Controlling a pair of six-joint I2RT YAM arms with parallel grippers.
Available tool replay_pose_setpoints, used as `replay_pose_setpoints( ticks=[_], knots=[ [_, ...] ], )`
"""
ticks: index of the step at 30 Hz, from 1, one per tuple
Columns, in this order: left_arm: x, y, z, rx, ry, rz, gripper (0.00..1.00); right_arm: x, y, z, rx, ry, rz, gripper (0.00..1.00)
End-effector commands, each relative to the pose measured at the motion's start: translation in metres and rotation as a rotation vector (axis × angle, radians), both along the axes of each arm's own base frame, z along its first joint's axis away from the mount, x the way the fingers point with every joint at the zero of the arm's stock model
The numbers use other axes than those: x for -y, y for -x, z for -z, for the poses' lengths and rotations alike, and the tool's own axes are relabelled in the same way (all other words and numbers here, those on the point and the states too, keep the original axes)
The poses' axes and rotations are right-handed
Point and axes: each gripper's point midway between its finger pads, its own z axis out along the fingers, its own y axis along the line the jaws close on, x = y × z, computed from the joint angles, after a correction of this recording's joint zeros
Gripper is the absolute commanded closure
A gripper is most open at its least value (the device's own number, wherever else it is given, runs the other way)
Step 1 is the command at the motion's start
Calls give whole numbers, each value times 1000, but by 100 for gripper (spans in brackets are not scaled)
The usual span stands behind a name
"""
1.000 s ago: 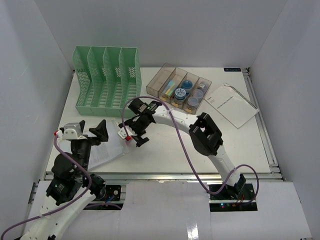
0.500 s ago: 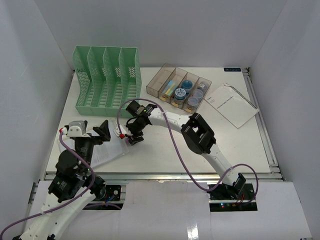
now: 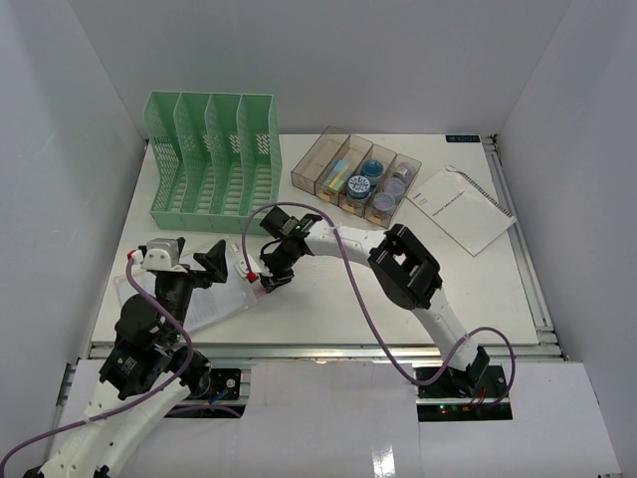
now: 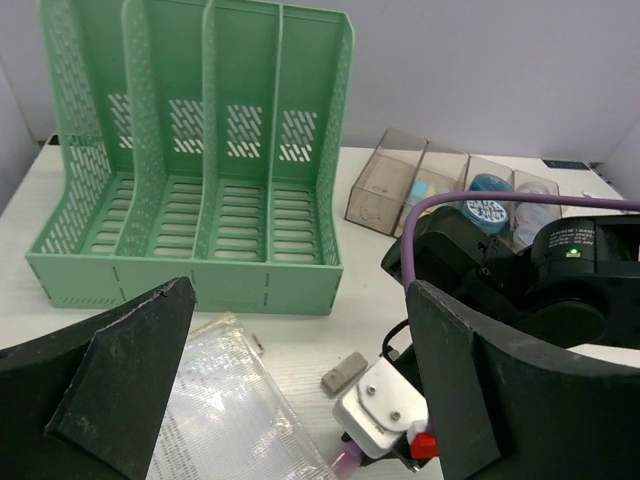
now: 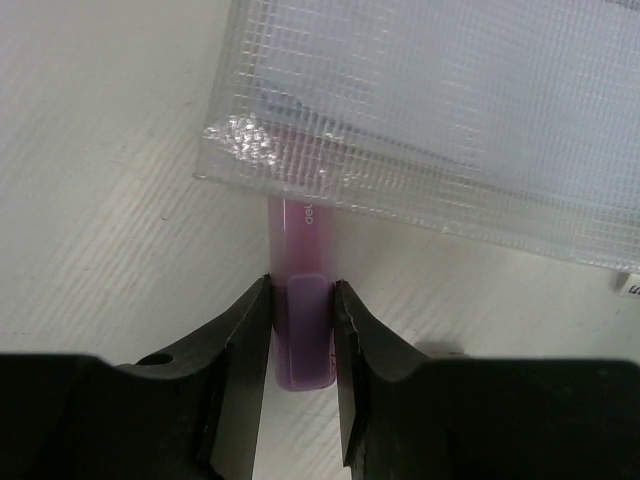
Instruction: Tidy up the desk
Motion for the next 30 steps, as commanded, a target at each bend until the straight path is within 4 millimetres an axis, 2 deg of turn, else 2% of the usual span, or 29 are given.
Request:
replay_pose_setpoints(
  ticks=[1,4,6,9,11,14,15,17,19,21,24,29,30],
  knots=[
    [25,-4,4,-13,0,110,2,48,23,14,-50,135,27,83],
    [46,-8,9,-50,10,194,2,75,32,11,-75,164,61,89],
    [59,-14,17,-106,35,228,2,88,31,-1,-91,155,103,92],
    [85,-22,25,-192,170,293,2,116,34,-9,-145,149,174,92],
    [104,-26,33,-239,228,355,2,130,23,-29,-175,101,239,92],
    [127,-37,55,-348,382,379,2,158,13,-42,-257,70,362,92],
    [132,-41,54,-347,421,386,2,167,1,-51,-261,41,415,92],
    [143,-50,78,-436,517,372,4,186,-21,-61,-299,8,571,92],
    [156,-60,88,-471,596,377,6,198,-34,-69,-343,-13,700,92],
    [167,-67,85,-481,710,405,8,212,-48,-72,-387,-54,811,92],
    [188,-84,100,-554,792,411,13,225,-61,-87,-399,-135,951,92],
    [212,-110,97,-573,923,433,14,229,-77,-107,-429,-247,1118,92],
    [216,-115,89,-558,939,446,14,228,-81,-112,-443,-271,1145,92]
  ],
)
